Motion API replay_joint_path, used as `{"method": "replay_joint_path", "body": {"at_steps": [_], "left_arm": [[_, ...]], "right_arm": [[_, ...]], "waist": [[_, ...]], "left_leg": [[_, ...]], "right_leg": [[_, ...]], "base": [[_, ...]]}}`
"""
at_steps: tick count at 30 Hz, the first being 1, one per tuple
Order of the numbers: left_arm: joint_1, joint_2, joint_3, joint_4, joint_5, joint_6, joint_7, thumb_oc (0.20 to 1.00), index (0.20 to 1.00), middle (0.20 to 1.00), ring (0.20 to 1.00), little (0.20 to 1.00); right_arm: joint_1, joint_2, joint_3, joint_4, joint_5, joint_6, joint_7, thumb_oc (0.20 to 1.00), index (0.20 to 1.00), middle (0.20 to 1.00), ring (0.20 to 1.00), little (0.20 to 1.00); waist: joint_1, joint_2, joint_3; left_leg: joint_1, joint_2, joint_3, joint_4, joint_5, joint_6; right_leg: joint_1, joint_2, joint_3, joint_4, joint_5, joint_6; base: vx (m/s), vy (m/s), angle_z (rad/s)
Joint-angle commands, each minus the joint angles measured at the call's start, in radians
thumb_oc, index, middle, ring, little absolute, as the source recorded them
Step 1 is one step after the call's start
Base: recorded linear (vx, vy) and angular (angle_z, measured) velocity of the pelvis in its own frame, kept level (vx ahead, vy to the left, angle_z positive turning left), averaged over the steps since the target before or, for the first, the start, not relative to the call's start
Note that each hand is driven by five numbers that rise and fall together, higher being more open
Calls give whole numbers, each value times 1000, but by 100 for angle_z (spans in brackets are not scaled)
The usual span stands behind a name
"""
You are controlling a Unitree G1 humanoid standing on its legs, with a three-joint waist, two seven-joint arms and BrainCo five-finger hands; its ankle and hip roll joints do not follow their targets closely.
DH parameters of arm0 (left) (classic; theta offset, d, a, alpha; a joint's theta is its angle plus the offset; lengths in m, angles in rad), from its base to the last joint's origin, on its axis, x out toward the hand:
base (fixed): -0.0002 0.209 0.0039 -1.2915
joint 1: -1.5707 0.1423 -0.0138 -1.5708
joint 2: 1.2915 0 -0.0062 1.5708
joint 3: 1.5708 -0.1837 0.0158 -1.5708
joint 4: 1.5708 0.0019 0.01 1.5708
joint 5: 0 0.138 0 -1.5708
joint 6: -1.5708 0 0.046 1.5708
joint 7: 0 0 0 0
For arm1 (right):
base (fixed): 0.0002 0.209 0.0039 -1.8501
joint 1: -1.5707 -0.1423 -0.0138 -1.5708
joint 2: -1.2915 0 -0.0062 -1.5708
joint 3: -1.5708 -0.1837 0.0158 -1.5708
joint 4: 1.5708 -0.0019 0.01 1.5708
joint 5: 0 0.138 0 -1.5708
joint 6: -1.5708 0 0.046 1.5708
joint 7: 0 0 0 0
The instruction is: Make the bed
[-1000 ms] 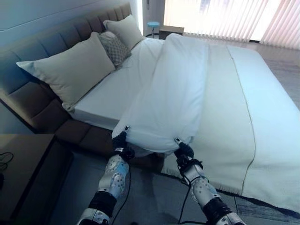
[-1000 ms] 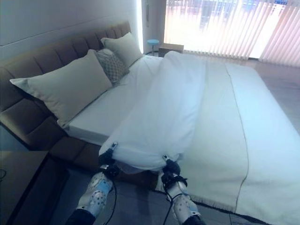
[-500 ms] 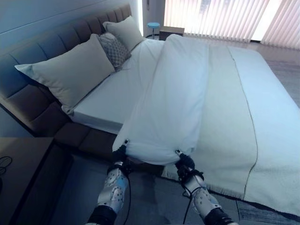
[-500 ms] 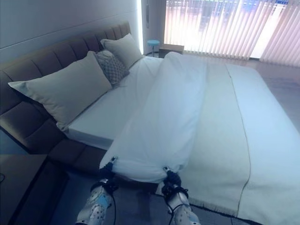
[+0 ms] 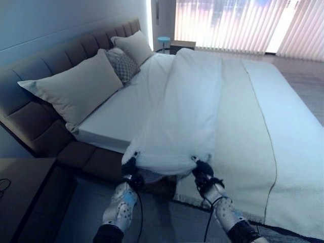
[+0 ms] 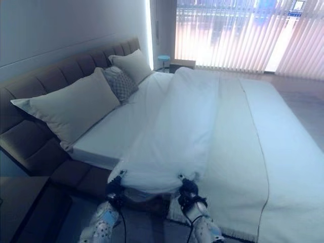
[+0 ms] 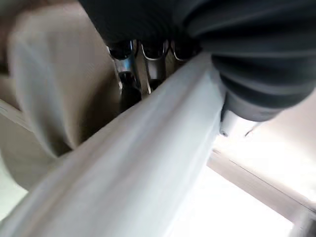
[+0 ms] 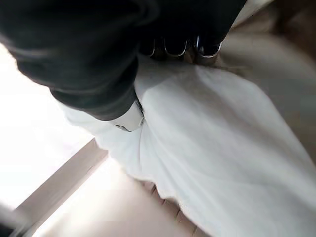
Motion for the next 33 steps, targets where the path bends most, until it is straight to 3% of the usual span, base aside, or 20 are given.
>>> {"method": "replay_joint_path", "body": {"at_steps": [1,3,6,10,15,18,20,25,27,33], "left_arm": [[-45,156,241,-107,123,-264,59,200,200,200,200,200],[-6,105,289,-258,87,-308,35,200,200,200,200,200],[37,83,291,-345,96,-309,3,200,200,200,200,200],[107,72,289,-296,88,-295,-14,200,200,200,200,200],[150,15,238,-62,-102,-253,-1,200,200,200,200,200],[171,13,196,4,-108,-222,13,200,200,200,200,200],[160,35,149,105,-71,-184,36,200,200,200,200,200],[65,51,50,357,-10,-133,78,200,200,200,200,200],[-29,43,18,539,19,-129,109,200,200,200,200,200],[-258,61,-27,870,86,-106,159,200,200,200,200,200]], "right_arm": [[-17,-87,-175,-142,-133,-204,65,200,200,200,200,200],[26,-87,-254,-311,-224,-260,84,200,200,200,200,200],[74,-92,-277,-365,-282,-267,94,200,200,200,200,200],[155,-119,-273,-308,-338,-247,93,200,200,200,200,200],[195,-144,-170,-68,-359,-141,90,200,200,200,200,200],[205,-138,-115,14,-314,-88,107,200,200,200,200,200],[188,-111,-80,163,-214,-60,83,200,200,200,200,200],[-20,-84,27,505,-343,26,-11,200,200,200,200,200],[-115,-55,46,634,-400,27,-67,200,200,200,200,200],[-339,-24,70,885,-489,34,-142,200,200,200,200,200]], "waist": [[21,-3,-53],[17,-2,-59],[16,-2,-62],[17,-3,-58],[22,-1,17],[26,-5,63],[28,-5,94],[43,1,161],[47,4,195],[38,1,254]], "left_leg": [[-23,-106,45,-62,15,46],[-19,-105,45,-62,5,47],[-18,-105,44,-62,0,49],[-20,-105,46,-62,-4,50],[-98,-104,46,-62,31,52],[-161,-105,41,-62,56,45],[-206,-104,41,-62,76,36],[-307,-107,35,-62,104,24],[-341,-108,33,-62,112,18],[-417,-101,40,-62,134,6]], "right_leg": [[-71,72,59,-22,32,2],[-67,71,57,-24,27,-1],[-64,69,55,-26,24,-1],[-62,66,50,-27,21,1],[-135,62,39,-23,43,8],[-192,61,28,-27,64,9],[-238,61,19,-27,77,12],[-333,65,15,-27,97,7],[-369,67,19,-27,103,6],[-450,73,34,-27,120,8]], "base": [[98,-2,-9],[135,-1,-10],[67,2,-6],[42,0,3],[-115,-4,13],[-152,-15,13],[-129,-9,5],[-57,-1,3],[-33,3,11],[-7,5,5]]}}
